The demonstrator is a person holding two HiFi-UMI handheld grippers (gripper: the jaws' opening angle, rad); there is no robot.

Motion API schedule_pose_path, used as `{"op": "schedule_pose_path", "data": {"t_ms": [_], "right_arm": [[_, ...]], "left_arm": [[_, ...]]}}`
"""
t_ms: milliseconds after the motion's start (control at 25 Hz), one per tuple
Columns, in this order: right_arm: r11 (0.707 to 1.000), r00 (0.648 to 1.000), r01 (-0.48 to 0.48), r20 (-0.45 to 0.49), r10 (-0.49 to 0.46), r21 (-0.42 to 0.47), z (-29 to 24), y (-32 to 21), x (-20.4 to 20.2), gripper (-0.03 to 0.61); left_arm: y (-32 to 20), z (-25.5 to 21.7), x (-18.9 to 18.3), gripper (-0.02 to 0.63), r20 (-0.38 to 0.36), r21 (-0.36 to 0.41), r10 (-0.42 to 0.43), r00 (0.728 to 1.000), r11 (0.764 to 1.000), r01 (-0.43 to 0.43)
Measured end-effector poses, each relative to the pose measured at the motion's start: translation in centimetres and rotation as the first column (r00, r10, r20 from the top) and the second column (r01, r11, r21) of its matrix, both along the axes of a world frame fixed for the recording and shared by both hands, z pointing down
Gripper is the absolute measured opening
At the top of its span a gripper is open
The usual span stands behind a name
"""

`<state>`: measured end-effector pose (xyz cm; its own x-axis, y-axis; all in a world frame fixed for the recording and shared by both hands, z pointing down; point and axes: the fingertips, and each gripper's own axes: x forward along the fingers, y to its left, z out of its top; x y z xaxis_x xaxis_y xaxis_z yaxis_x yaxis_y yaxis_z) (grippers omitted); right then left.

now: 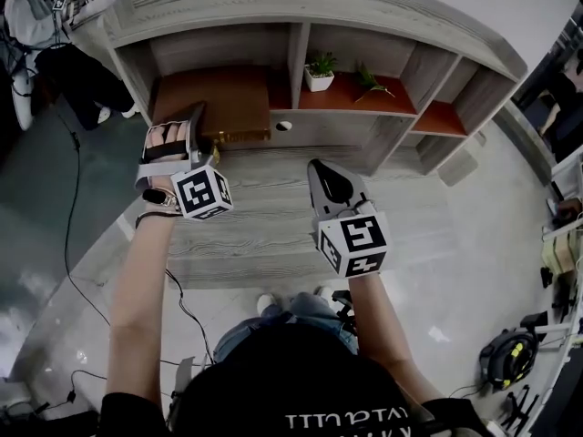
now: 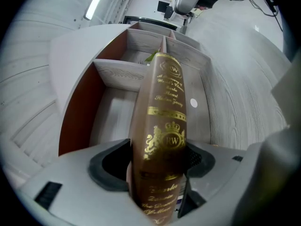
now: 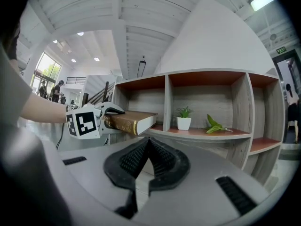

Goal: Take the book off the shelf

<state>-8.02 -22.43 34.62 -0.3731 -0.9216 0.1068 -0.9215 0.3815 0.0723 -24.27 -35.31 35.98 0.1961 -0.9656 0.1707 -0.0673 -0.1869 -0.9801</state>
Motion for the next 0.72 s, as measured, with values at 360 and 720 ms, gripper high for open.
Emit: {"op": "schedule_pose_path", "data": {"t_ms": [360,720], "right_arm": [[0.999,1.000,0.018,-0.018,-0.017,0.044,-1.2,1.4,1.5,0.014],[0.997,0.999,0.049,-0.022,-0.048,0.052,-2.8,3.5,6.1,0.014]], "left_arm": [[2.0,-1.4,1.5,0.261,-0.035,0.039,-0.017,0.999,0.999,0.018],[5.6,-2.8,5.0,0.245,-0.092,0.045,-0.059,0.994,0.997,0.063]]}}
